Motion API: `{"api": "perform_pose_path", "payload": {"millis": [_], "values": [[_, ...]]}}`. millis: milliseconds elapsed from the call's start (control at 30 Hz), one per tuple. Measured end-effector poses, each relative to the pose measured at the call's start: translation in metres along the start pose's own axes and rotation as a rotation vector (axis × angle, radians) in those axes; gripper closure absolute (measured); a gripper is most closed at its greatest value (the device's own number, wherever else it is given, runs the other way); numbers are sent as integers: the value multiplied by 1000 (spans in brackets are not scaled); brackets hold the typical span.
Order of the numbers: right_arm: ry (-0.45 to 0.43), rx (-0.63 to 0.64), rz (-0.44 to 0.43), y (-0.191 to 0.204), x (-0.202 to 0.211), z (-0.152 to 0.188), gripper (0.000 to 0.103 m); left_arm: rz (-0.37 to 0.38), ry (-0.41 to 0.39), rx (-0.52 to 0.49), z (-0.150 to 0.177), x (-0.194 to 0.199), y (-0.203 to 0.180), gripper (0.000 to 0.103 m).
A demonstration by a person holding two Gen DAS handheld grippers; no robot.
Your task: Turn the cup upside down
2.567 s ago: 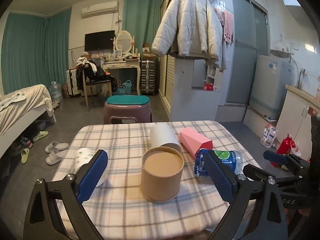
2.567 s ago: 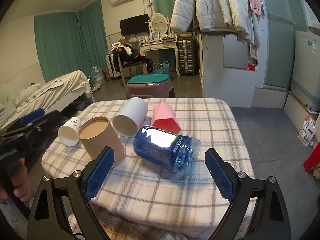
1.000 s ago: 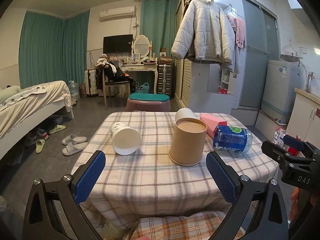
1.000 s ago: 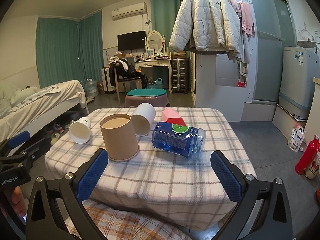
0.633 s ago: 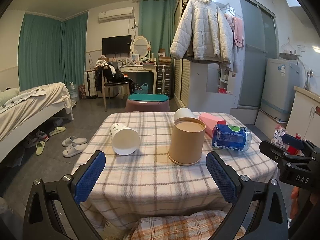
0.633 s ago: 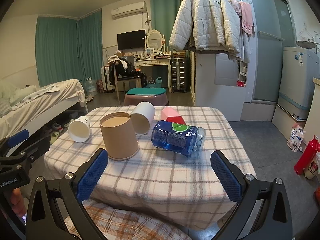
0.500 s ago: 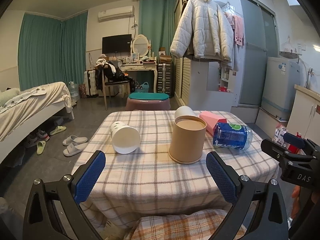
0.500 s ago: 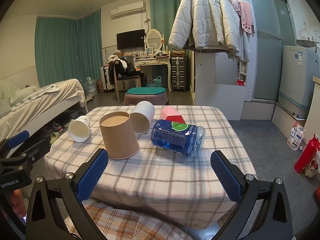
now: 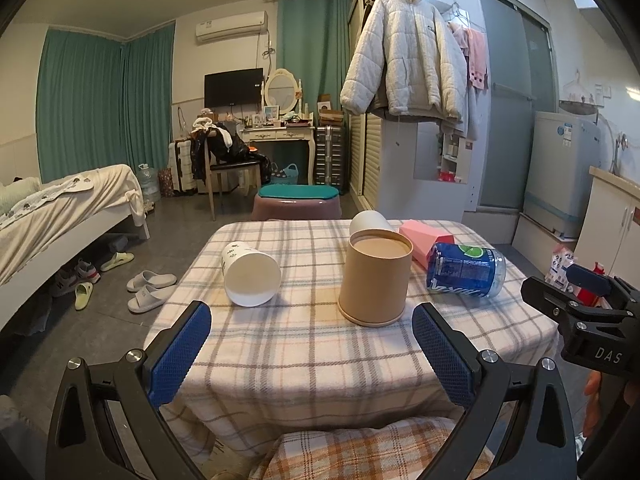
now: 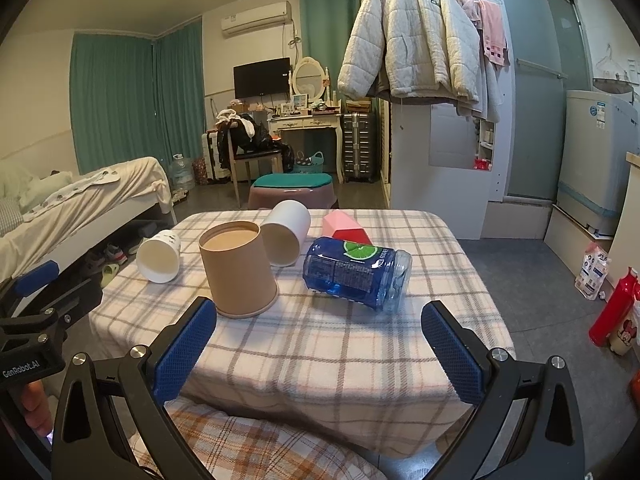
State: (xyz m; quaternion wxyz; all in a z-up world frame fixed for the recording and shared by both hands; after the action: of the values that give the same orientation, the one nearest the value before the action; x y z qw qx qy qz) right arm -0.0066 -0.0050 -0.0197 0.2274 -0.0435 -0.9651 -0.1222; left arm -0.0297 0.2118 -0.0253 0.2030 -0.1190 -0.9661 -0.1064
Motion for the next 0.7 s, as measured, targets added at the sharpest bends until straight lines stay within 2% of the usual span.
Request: {"api": "perform_pose_path", "payload": {"millis": [700], "values": [[20, 7, -5, 5, -5, 5, 0, -3, 12, 7, 5, 0, 4, 0]]}}
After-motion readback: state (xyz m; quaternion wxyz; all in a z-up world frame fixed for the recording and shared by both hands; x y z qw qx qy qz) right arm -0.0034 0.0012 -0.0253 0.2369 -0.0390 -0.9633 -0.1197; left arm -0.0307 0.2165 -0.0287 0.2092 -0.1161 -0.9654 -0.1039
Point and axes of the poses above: each gripper's, at about its wrist camera, not at the fingertips, and x roughly against the way its jaws point, y to its left, z to its underside, the point moved 2 cm from there along -x, roughly the way its jaws point, and after that the axes turned 11 degrees about -x, right-handed, at the moved point
